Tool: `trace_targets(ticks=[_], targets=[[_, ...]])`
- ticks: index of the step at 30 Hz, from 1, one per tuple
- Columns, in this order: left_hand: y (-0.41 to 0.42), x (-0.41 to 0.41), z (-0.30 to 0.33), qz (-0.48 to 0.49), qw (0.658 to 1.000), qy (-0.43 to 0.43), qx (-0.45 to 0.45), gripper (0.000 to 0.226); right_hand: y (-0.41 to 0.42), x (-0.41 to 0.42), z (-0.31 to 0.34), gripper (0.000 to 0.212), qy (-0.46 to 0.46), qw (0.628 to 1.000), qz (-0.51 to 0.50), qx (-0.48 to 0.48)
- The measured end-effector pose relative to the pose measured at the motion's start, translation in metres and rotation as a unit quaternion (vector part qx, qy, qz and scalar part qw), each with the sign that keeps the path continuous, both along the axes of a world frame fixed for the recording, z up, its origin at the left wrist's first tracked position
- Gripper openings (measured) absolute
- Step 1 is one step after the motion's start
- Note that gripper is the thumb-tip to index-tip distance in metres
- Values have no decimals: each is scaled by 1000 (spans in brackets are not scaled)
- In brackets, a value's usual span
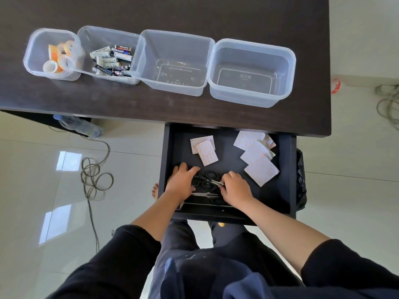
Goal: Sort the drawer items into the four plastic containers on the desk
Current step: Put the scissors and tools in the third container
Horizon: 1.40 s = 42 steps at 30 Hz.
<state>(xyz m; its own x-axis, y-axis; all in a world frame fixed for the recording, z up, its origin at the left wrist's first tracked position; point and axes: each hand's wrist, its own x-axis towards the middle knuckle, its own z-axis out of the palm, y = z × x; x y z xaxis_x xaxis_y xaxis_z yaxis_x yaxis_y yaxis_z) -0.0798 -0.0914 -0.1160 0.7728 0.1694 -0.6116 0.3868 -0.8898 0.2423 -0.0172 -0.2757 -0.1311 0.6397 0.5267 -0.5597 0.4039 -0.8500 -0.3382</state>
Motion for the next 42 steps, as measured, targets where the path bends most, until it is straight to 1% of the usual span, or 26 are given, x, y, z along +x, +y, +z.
trace_targets(ticks=[4,9,17,24,30,36,42], targets=[[0,-2,-2,-6,1000,0,-8,65,-6,1,0,22,-2,1000,7,3],[0,-6,-2,-4,1000,10,-9,60,-12,3,2,17,20,999,-15,29],[-2,-5,5,-36,999,15,21,64,-13,0,6,13,46,997,-57,20],[-2,-4,17,9,999,9,30,67,-20,6,11,19,52,989,-130,50],[-2,1,37,34,998,-30,32,63,-24,20,28,16,40,982,-165,79],[13,15,71,59,992,-110,24,60,-24,42,60,9,7,970,-205,129],[50,32,112,77,978,-192,2,64,2,59,105,11,-23,949,-249,195]])
